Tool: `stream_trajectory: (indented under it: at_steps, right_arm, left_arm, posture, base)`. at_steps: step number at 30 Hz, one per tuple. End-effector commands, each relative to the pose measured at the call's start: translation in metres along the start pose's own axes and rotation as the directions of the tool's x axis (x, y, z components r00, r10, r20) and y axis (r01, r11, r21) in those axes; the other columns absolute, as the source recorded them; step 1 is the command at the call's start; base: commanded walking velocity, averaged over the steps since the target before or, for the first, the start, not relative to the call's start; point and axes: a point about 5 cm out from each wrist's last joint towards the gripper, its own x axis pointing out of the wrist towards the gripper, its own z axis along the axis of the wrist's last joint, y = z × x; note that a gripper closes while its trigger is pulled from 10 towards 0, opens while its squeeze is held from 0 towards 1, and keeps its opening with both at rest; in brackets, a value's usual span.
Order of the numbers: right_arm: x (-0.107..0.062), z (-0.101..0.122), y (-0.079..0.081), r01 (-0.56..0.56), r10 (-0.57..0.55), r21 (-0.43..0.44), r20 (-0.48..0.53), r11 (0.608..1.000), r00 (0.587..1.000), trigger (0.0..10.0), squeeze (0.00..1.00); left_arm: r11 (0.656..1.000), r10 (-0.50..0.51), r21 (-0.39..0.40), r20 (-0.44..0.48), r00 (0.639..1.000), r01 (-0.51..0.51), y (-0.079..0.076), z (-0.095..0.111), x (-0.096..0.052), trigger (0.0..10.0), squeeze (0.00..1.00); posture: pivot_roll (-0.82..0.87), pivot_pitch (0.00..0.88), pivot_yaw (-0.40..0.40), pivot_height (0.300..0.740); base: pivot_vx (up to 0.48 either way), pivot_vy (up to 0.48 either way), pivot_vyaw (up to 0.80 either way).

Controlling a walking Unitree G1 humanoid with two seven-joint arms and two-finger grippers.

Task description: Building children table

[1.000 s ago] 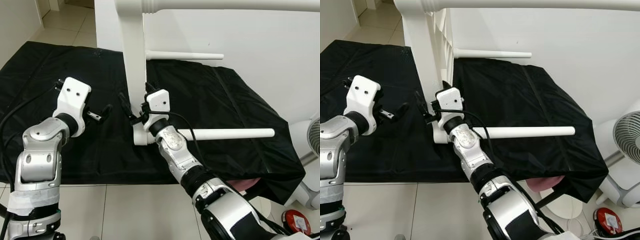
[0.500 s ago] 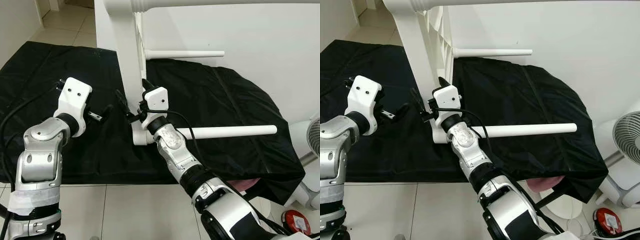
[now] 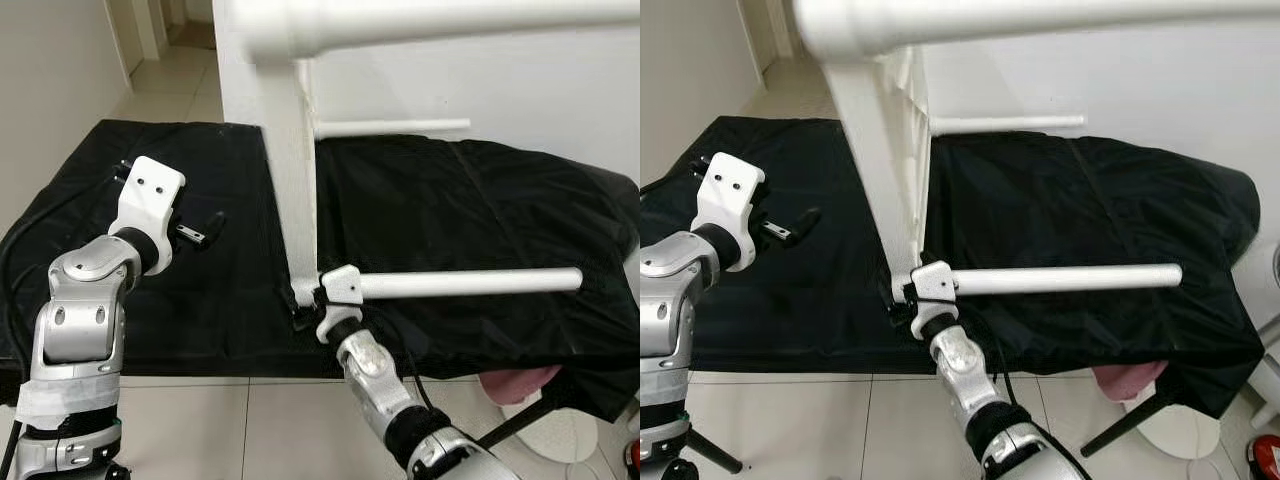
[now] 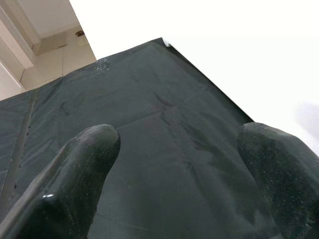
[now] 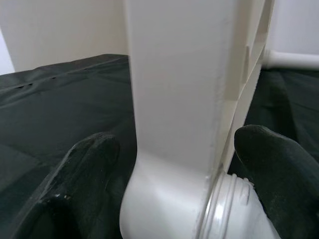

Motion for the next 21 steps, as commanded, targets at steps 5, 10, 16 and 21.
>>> stream_trajectory:
  at_steps: [5,10,16,21]
  right_arm:
    - [0.0645,0.1022,0.1003,-0.238,0.176,0.152,0.338,0.959,0.925,10.0,0.0]
    - [0.0645,0.1022,0.1003,-0.238,0.176,0.152,0.338,0.959,0.925,10.0,0.0]
    - [0.0645,0.1022,0.1003,-0.238,0.176,0.152,0.338,0.959,0.925,10.0,0.0]
    - [0.0645,0.1022,0.1003,-0.238,0.176,0.152,0.338,0.959,0.925,10.0,0.0]
  left_arm:
    - [0.995,0.104,0.004,0.0,0.995,-0.104,0.004,0.0002,0.0,10.0,0.0]
    - [0.995,0.104,0.004,0.0,0.995,-0.104,0.004,0.0002,0.0,10.0,0.0]
    - [0.995,0.104,0.004,0.0,0.995,-0.104,0.004,0.0002,0.0,10.0,0.0]
    - [0.995,0.104,0.004,0.0,0.995,-0.104,0.004,0.0002,0.0,10.0,0.0]
  posture:
    - [0.12,0.0,-0.154,0.74]
    - [0.12,0.0,-0.154,0.74]
    - [0.12,0.0,-0.154,0.74]
    - [0.12,0.0,-0.154,0.74]
  base:
    - [0.0,0.0,0.0]
    - [0.0,0.0,0.0]
    - [0.0,0.0,0.0]
    - [0.0,0.0,0.0]
